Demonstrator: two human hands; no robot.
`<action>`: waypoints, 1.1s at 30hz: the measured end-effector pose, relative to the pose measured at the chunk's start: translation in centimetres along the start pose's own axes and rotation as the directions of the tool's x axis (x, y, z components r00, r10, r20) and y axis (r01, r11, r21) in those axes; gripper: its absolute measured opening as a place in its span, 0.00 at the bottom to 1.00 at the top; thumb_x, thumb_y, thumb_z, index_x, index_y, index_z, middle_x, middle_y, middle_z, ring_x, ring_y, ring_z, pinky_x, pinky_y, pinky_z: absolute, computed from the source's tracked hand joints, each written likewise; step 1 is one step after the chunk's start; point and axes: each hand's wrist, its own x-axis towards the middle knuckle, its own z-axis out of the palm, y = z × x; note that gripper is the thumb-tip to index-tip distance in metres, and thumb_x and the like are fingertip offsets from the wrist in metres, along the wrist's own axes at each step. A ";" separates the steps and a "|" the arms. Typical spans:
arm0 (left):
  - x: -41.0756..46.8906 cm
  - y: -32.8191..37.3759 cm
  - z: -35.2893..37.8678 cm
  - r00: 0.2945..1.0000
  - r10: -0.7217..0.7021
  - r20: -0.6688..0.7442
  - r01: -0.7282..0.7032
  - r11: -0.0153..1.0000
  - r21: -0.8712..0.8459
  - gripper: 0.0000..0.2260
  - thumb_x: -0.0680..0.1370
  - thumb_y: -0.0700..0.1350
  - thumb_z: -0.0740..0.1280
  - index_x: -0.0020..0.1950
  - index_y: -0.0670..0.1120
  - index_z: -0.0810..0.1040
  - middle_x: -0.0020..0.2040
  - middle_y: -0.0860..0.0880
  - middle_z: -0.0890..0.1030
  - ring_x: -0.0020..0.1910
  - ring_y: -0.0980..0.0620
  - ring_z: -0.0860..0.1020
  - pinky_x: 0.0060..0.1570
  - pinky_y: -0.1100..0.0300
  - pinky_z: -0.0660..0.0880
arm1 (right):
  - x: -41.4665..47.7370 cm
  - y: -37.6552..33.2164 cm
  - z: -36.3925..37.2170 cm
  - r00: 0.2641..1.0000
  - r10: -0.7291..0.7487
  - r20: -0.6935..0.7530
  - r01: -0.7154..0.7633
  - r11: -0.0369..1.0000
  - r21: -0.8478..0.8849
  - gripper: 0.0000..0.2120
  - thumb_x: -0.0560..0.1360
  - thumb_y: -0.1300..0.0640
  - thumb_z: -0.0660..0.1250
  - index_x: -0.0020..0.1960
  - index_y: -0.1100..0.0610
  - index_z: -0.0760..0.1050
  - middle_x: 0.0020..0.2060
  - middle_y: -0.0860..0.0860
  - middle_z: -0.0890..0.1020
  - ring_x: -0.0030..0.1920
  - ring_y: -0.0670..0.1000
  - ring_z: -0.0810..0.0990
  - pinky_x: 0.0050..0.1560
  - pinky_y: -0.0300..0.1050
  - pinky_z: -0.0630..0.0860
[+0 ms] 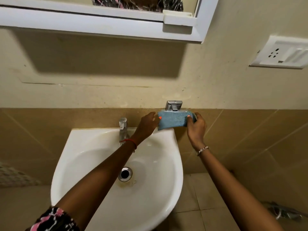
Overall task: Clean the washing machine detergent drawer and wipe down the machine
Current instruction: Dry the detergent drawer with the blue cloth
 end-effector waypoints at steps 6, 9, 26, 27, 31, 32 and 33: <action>0.5 1.2 0.9 0.975 -0.180 0.130 0.212 0.929 -0.303 0.11 0.77 0.41 0.65 0.55 0.35 0.73 0.52 0.37 0.75 0.43 0.44 0.78 0.30 0.59 0.80 | 1.6 0.3 0.0 0.987 0.159 0.012 -0.159 0.987 0.006 0.10 0.72 0.68 0.64 0.51 0.70 0.77 0.42 0.55 0.76 0.43 0.51 0.74 0.25 0.27 0.65; 0.4 2.2 0.8 0.970 -0.219 0.108 0.243 0.907 -0.344 0.10 0.76 0.36 0.66 0.54 0.32 0.74 0.53 0.36 0.74 0.49 0.39 0.77 0.33 0.54 0.81 | 2.4 0.1 -0.4 0.971 0.237 0.027 -0.237 0.971 0.027 0.14 0.69 0.69 0.67 0.55 0.69 0.77 0.46 0.58 0.79 0.47 0.56 0.79 0.31 0.26 0.72; -9.7 -0.5 -7.6 0.883 -0.449 0.139 0.356 0.445 -0.822 0.12 0.74 0.36 0.55 0.53 0.39 0.76 0.46 0.41 0.81 0.40 0.43 0.81 0.38 0.47 0.80 | -1.2 -6.1 1.4 0.456 0.333 0.825 -0.792 0.574 0.206 0.06 0.70 0.75 0.65 0.45 0.67 0.73 0.48 0.60 0.77 0.43 0.54 0.76 0.44 0.46 0.76; -11.3 -1.1 -8.5 0.881 -0.460 0.113 0.331 0.427 -0.841 0.12 0.74 0.35 0.55 0.51 0.39 0.76 0.43 0.41 0.82 0.38 0.43 0.82 0.37 0.47 0.80 | -2.2 -6.5 2.2 0.378 0.300 0.876 -0.824 0.541 0.169 0.06 0.71 0.75 0.64 0.44 0.67 0.73 0.48 0.59 0.77 0.44 0.54 0.76 0.44 0.46 0.77; -18.3 -3.6 -11.8 0.844 -0.535 -0.017 0.236 0.400 -0.886 0.12 0.74 0.34 0.55 0.50 0.39 0.76 0.42 0.43 0.82 0.37 0.46 0.82 0.37 0.50 0.81 | -7.4 -8.4 5.6 0.080 0.187 0.979 -0.821 0.570 -0.042 0.17 0.71 0.75 0.61 0.59 0.68 0.72 0.58 0.61 0.77 0.50 0.56 0.78 0.38 0.43 0.81; -20.5 -4.2 -12.8 0.829 -0.556 -0.057 0.204 0.396 -0.895 0.12 0.74 0.34 0.55 0.50 0.39 0.76 0.41 0.43 0.82 0.36 0.47 0.82 0.37 0.53 0.81 | -9.2 -9.2 6.4 -0.001 0.161 0.987 -0.800 0.592 -0.098 0.17 0.72 0.75 0.60 0.60 0.67 0.71 0.56 0.61 0.78 0.49 0.56 0.79 0.38 0.44 0.81; -22.6 -4.8 -13.7 0.808 -0.581 -0.099 0.171 0.391 -0.904 0.12 0.73 0.34 0.55 0.50 0.38 0.76 0.39 0.44 0.83 0.35 0.49 0.82 0.37 0.56 0.80 | -11.1 -10.2 6.9 -0.079 0.133 0.988 -0.777 0.613 -0.144 0.16 0.73 0.75 0.59 0.59 0.67 0.72 0.53 0.60 0.80 0.47 0.56 0.81 0.38 0.43 0.81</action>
